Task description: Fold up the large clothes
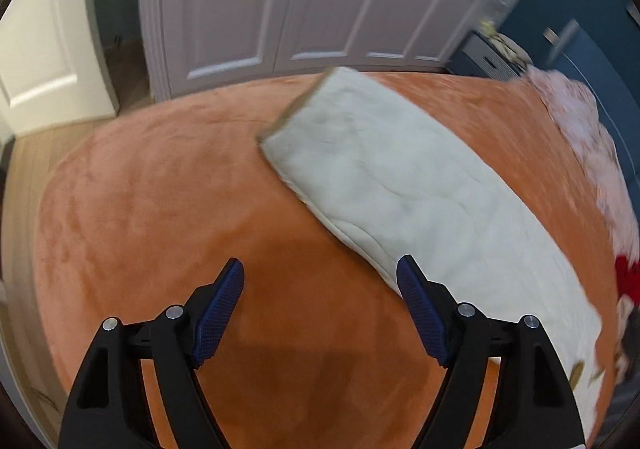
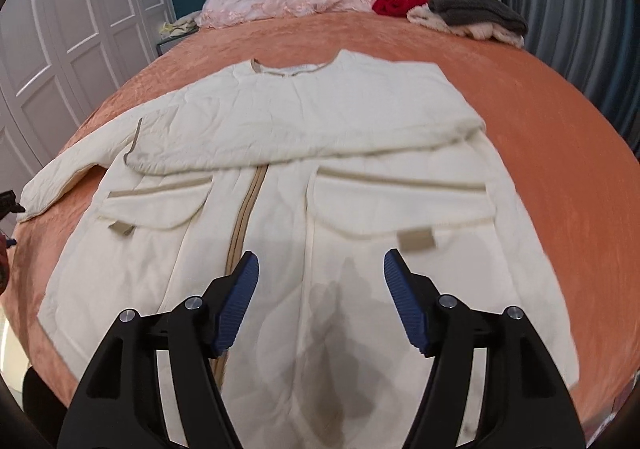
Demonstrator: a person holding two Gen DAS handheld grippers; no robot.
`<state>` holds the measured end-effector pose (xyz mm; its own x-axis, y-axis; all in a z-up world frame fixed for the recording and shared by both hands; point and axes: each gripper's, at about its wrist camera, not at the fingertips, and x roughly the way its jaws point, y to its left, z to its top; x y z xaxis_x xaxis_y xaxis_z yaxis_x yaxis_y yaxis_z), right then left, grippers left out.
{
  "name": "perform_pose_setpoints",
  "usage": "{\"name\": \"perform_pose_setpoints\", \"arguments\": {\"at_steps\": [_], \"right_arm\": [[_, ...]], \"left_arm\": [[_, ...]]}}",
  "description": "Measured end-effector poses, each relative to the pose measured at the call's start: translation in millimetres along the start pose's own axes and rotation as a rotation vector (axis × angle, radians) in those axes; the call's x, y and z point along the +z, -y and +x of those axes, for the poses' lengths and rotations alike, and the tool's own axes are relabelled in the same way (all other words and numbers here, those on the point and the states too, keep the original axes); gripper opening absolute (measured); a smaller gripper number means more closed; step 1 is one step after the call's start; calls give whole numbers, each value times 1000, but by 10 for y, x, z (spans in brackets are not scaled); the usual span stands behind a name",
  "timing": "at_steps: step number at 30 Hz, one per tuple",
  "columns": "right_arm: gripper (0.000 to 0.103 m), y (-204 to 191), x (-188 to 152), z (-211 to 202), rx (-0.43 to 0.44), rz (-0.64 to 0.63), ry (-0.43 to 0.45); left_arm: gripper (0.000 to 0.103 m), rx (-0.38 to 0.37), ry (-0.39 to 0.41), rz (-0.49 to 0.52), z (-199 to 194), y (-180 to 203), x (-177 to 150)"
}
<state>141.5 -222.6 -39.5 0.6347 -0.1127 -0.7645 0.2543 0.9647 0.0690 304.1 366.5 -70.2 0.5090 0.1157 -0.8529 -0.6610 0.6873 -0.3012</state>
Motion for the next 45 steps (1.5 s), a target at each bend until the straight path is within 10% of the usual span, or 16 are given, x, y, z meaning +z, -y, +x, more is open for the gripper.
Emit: {"name": "perform_pose_setpoints", "arguments": {"at_steps": [5, 10, 13, 20, 28, 30, 33, 38, 45], "right_arm": [[63, -122, -86, -80, -9, -7, -12], [63, -233, -75, -136, -4, -34, -1], [63, -252, -55, -191, 6, -24, 12], [63, -172, -41, -251, 29, 10, 28], [64, 136, -88, -399, 21, 72, 58], [67, 264, -103, -440, 11, 95, 66], [70, 444, -121, -495, -6, 121, 77], [71, 706, -121, -501, -23, 146, 83], [71, 903, 261, -175, 58, 218, 81]], "left_arm": [[70, -45, 30, -63, 62, 16, 110], [14, -89, -6, 0, 156, 253, 226], [5, -87, 52, 100, -78, 555, 325], [4, -256, 192, 391, -1305, 1722, 88], [8, -522, 158, 762, -2389, 3258, -1653], [17, -550, 105, 810, -2403, 3441, -2122], [58, -583, -2, 855, -2298, 3632, -2796], [63, -578, -132, 885, -1977, 3572, -3373], [63, -505, -220, 688, -1311, 3178, -2876]]}}
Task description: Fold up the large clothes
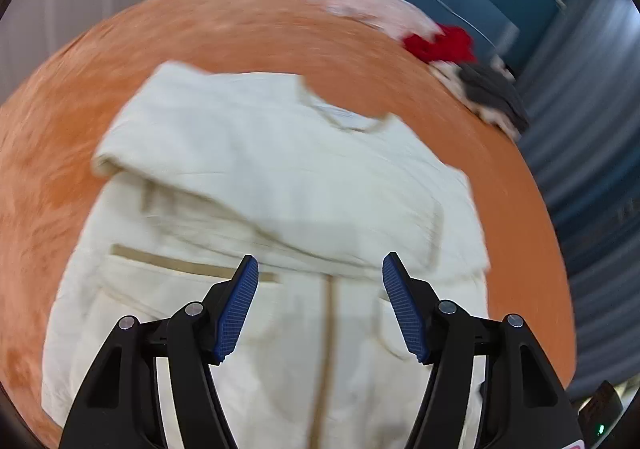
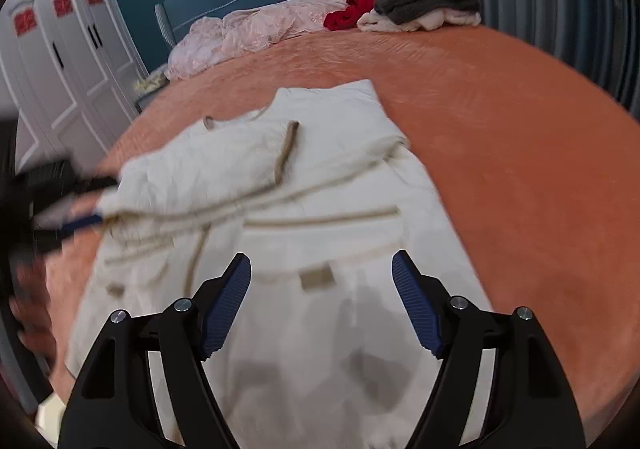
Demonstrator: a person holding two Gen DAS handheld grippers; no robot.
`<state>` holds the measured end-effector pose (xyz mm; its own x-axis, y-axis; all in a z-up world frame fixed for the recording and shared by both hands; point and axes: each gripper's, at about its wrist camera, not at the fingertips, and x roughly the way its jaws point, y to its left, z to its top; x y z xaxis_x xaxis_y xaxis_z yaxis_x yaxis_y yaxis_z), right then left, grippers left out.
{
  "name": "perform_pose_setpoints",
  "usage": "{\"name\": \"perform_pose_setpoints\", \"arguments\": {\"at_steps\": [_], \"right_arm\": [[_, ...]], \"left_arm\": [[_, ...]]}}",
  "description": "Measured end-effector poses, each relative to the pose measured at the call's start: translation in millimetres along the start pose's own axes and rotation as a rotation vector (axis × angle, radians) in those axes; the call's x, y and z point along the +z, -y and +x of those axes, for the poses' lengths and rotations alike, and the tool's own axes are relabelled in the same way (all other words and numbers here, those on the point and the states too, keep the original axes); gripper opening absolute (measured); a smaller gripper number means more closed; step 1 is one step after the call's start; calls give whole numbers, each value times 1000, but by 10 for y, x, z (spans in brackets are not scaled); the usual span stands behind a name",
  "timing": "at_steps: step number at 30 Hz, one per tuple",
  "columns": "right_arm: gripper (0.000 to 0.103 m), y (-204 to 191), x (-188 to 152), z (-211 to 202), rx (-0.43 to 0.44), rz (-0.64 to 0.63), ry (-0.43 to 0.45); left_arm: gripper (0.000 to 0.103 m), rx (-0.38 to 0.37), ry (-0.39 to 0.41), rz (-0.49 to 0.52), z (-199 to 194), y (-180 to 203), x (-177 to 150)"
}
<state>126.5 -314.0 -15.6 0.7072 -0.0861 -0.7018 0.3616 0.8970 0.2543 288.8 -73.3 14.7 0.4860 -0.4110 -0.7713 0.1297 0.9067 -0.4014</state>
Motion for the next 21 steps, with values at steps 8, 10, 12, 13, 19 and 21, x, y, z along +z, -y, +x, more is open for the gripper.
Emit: {"name": "perform_pose_setpoints", "arguments": {"at_steps": [8, 10, 12, 13, 19, 21], "right_arm": [[71, -157, 555, 700, 56, 63, -20], [71, -213, 644, 865, 52, 56, -33], [71, -267, 697, 1028, 43, 48, -55], [71, -295, 718, 1125, 45, 49, -70], [58, -419, 751, 1461, 68, 72, -137], [33, -488, 813, 1477, 84, 51, -141]], "left_arm": [[62, 62, 20, -321, 130, -1193, 469], [62, 59, 22, -413, 184, -1509, 521], [62, 43, 27, -475, 186, -1700, 561], [62, 34, 26, -521, 224, -1825, 588], [62, -30, 2, -621, 365, -2031, 661], [60, -28, -5, -611, 394, -2009, 720]]}}
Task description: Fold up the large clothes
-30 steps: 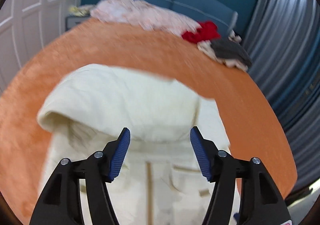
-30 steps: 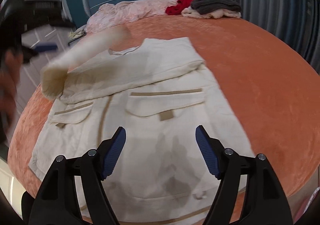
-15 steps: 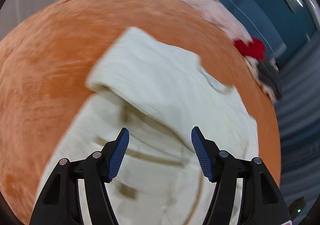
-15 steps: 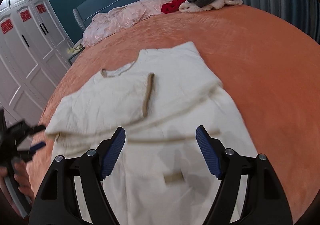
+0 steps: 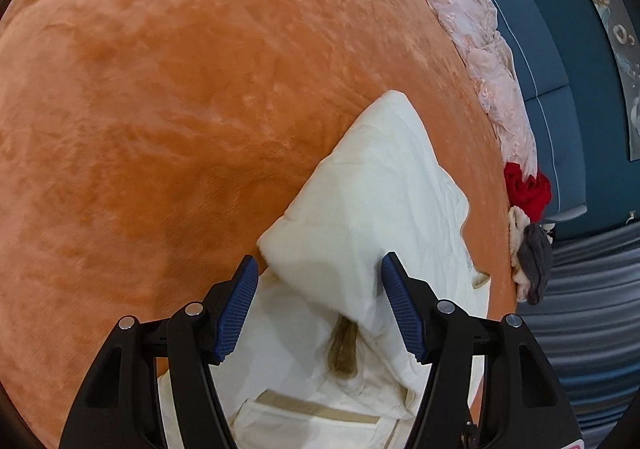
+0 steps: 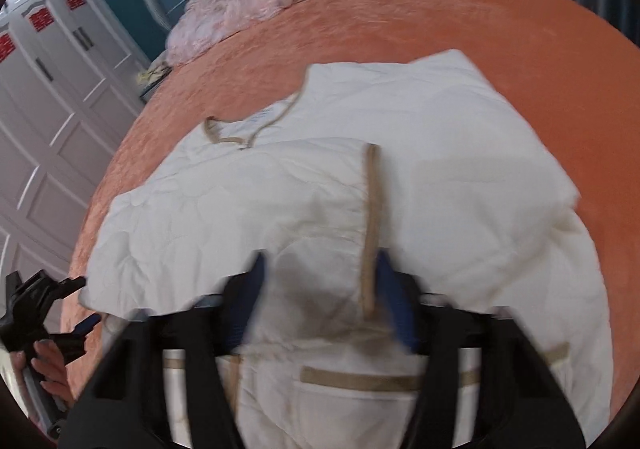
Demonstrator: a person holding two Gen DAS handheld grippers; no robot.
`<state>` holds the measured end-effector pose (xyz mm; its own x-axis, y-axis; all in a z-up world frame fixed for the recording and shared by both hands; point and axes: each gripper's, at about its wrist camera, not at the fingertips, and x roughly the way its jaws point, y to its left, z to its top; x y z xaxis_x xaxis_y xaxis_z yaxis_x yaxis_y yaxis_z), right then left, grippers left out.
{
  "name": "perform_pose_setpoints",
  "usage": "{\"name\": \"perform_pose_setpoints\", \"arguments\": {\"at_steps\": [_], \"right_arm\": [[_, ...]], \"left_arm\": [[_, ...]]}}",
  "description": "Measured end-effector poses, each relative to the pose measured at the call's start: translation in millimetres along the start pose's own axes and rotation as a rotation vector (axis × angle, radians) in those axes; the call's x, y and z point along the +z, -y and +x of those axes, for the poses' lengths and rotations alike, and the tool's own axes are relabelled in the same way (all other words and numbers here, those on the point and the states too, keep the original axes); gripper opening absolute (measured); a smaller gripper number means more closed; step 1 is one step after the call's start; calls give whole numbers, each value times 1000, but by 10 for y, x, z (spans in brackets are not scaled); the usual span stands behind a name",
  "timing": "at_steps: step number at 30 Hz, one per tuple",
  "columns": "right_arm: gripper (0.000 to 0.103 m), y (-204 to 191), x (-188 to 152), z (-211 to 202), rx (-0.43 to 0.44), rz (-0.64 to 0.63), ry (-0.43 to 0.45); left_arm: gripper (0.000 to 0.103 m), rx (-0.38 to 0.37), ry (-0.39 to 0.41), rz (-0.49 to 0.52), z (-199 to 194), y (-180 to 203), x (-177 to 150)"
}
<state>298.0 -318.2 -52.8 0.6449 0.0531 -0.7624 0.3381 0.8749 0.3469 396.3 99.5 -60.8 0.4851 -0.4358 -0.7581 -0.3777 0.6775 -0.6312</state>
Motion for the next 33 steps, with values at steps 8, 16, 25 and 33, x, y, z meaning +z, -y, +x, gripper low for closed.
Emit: {"name": "perform_pose_setpoints", "arguments": {"at_steps": [8, 16, 25, 33], "right_arm": [[2, -33, 579, -984, 8, -79, 295], [2, 535, 346, -447, -200, -93, 130], [4, 734, -98, 20, -244, -118, 57], [31, 691, -48, -518, -231, -92, 147]], "left_arm": [[18, 71, -16, 129, 93, 198, -38], [11, 167, 10, 292, 247, 347, -367], [12, 393, 124, 566, 410, 535, -711], [18, 467, 236, 736, 38, 705, -901]]}}
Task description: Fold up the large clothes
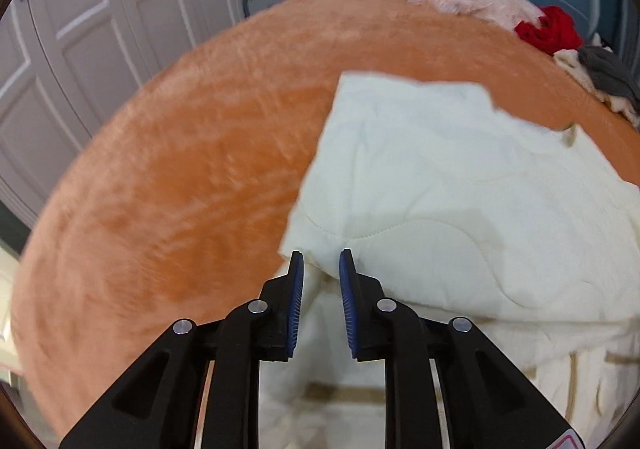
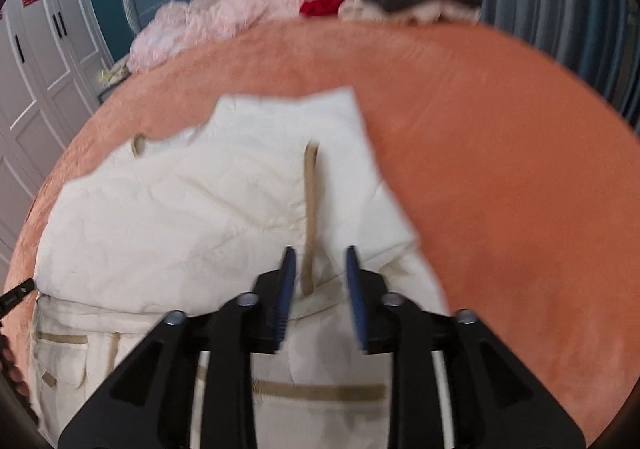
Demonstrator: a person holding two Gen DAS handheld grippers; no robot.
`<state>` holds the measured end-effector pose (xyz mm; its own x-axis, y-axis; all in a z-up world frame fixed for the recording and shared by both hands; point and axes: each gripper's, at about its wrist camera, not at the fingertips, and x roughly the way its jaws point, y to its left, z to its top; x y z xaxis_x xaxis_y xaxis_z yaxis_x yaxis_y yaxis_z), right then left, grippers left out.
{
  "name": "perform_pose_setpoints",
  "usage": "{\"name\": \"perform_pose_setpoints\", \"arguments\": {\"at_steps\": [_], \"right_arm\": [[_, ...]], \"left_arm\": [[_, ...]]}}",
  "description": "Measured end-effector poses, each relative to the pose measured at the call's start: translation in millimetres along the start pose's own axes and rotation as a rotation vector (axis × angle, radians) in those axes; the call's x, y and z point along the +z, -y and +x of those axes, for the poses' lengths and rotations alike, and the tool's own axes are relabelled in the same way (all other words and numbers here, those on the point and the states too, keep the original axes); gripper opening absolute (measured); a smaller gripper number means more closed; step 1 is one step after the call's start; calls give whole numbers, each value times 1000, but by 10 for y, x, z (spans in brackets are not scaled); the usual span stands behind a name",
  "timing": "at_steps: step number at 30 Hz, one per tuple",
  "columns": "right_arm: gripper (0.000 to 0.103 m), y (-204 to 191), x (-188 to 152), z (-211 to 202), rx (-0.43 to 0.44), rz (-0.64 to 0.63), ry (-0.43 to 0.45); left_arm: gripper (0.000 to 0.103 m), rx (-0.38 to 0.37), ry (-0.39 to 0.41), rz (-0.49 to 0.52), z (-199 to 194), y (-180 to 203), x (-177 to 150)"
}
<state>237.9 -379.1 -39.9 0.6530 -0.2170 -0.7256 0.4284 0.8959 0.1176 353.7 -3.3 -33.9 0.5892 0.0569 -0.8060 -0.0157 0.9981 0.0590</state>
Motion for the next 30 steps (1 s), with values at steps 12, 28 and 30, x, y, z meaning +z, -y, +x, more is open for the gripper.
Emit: {"name": "perform_pose_setpoints", "arguments": {"at_steps": [12, 28, 30], "right_arm": [[33, -873, 166, 267, 92, -126, 35], [34, -992, -281, 638, 64, -167, 25], [34, -1021, -300, 643, 51, -176, 34]], "left_arm": [[25, -98, 65, 70, 89, 839, 286], [26, -22, 162, 113, 469, 1065, -188], [26, -11, 167, 119, 474, 1082, -203]]}}
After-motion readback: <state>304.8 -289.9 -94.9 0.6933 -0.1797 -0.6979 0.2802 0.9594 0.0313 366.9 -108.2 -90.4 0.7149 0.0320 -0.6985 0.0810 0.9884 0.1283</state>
